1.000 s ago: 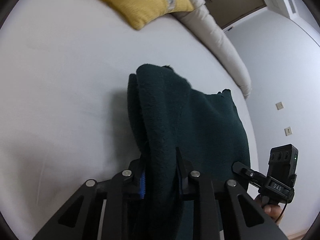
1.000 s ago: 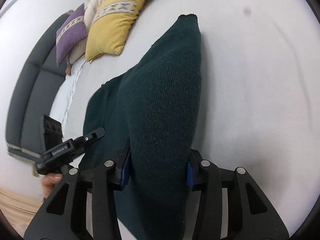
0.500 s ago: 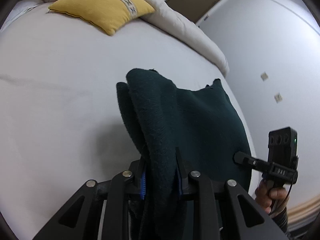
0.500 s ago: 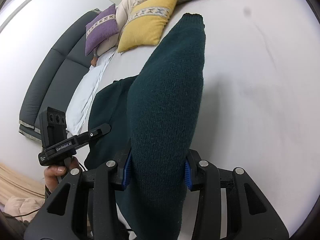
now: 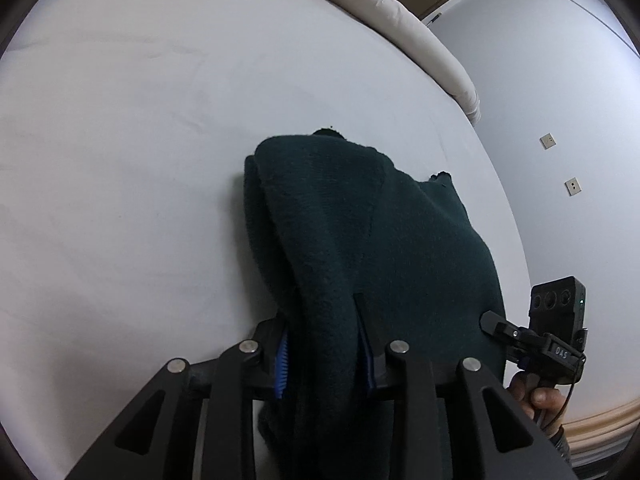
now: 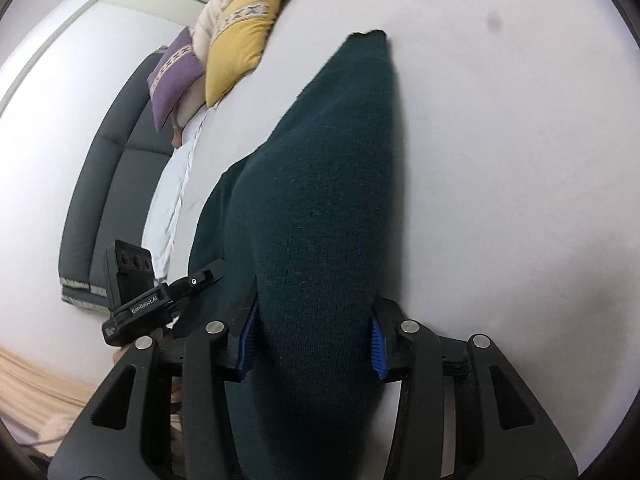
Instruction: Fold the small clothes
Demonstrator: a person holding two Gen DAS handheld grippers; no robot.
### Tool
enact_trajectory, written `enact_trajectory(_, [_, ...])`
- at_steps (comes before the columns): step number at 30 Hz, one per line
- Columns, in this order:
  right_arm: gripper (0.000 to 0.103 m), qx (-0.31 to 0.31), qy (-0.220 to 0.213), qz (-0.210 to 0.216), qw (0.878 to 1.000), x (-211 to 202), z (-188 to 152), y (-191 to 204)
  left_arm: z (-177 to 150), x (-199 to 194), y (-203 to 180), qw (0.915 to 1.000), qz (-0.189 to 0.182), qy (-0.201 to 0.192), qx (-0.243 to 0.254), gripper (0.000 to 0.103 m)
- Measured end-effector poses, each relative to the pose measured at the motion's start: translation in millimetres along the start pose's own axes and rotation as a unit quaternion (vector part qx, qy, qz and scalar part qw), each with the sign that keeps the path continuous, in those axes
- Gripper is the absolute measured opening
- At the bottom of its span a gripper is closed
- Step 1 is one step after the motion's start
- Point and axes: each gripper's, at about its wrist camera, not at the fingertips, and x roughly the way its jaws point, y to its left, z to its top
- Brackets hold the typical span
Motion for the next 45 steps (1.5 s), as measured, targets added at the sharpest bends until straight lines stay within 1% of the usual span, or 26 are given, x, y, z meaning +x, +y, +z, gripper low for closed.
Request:
enact_trajectory(3, [0.047,0.008,-0.007,-0.007,1.000,2,5,9,-1,-8,6,0.9998,-0.010,-0.004,-0.019,0.036])
enact_trajectory(5, [0.051,0.010,-0.023,-0.026,0.999,-9,7,10,-3,-18,6,0.9997,-0.002,-0.011,-0.021,0.039])
enact_trajectory(8, [0.052,0.020,-0.056,-0.054,0.997,-41,6,4,-5,-46,3,0.9984,0.018,-0.050,-0.018,0.038])
enact_trajectory(9, [0.053,0.022,-0.062,-0.055,0.996,-54,5,2,-5,-58,0,0.9975,0.019,-0.066,-0.015,0.038])
enact_trajectory(12, [0.053,0.012,-0.071,-0.010,0.997,-77,0,14,-9,-81,-24,0.9958,-0.003,-0.090,0.018,0.038])
enact_trajectory(14, [0.053,-0.005,-0.053,0.034,0.998,-75,-5,33,-10,-75,-45,0.9957,-0.021,-0.078,0.044,0.041])
enact_trajectory(16, [0.053,-0.022,-0.035,0.056,0.998,-69,-11,47,-14,-56,-56,0.9964,-0.032,-0.055,0.055,0.041])
enact_trajectory(18, [0.053,-0.037,-0.012,0.062,0.997,-54,-18,62,-16,-37,-53,0.9978,-0.029,-0.034,0.048,0.041])
enact_trajectory(20, [0.053,-0.032,0.006,0.048,0.998,-39,-23,57,-19,-21,-41,0.9989,-0.029,-0.015,0.032,0.040])
enact_trajectory(22, [0.051,-0.012,0.009,0.045,0.999,-29,-26,46,-19,-14,-28,0.9986,-0.049,-0.012,0.017,0.036])
enact_trajectory(24, [0.048,0.014,0.004,0.074,0.997,-32,-30,30,-18,-17,-20,0.9977,-0.066,-0.010,0.007,0.034])
enact_trajectory(26, [0.048,0.017,-0.004,0.083,0.996,-38,-31,26,-20,-20,-17,0.9972,-0.073,-0.008,0.009,0.034])
enact_trajectory(28, [0.048,0.014,-0.014,0.075,0.997,-48,-34,25,-22,-24,-18,0.9974,-0.070,-0.012,0.011,0.034])
enact_trajectory(29, [0.050,0.012,-0.022,0.069,0.997,-54,-34,25,-23,-29,-20,0.9977,-0.063,-0.019,0.015,0.039])
enact_trajectory(31, [0.052,0.010,-0.044,0.032,0.998,-69,-35,22,-27,-44,-25,0.9980,-0.040,-0.042,0.024,0.046])
enact_trajectory(33, [0.053,0.010,-0.066,-0.006,0.998,-87,-38,23,-33,-66,-33,0.9960,-0.008,-0.079,0.040,0.061])
enact_trajectory(34, [0.053,0.003,-0.082,-0.026,0.996,-100,-42,28,-37,-80,-38,0.9930,0.018,-0.105,0.051,0.072])
enact_trajectory(35, [0.053,-0.005,-0.092,-0.036,0.995,-111,-43,29,-40,-91,-42,0.9890,0.041,-0.129,0.060,0.078])
enact_trajectory(36, [0.055,-0.017,-0.102,-0.051,0.993,-121,-45,35,-46,-106,-47,0.9822,0.067,-0.160,0.072,0.082])
enact_trajectory(37, [0.056,-0.032,-0.114,-0.067,0.991,-132,-46,41,-51,-117,-53,0.9753,0.090,-0.184,0.083,0.090])
enact_trajectory(38, [0.059,-0.051,-0.126,-0.087,0.987,-138,-51,53,-58,-129,-64,0.9635,0.126,-0.216,0.097,0.100])
enact_trajectory(39, [0.063,-0.070,-0.136,-0.104,0.983,-142,-56,65,-63,-137,-71,0.9538,0.151,-0.237,0.108,0.103])
enact_trajectory(40, [0.065,-0.091,-0.146,-0.123,0.977,-146,-61,77,-70,-145,-80,0.9422,0.174,-0.258,0.123,0.103])
enact_trajectory(42, [0.079,-0.137,-0.172,-0.162,0.962,-159,-74,102,-85,-156,-100,0.9179,0.211,-0.295,0.161,0.103])
enact_trajectory(43, [0.082,-0.157,-0.187,-0.177,0.954,-158,-72,117,-90,-160,-108,0.9072,0.229,-0.308,0.172,0.103])
enact_trajectory(45, [0.093,-0.191,-0.227,-0.204,0.933,-169,-84,144,-100,-165,-124,0.8846,0.270,-0.331,0.188,0.103])
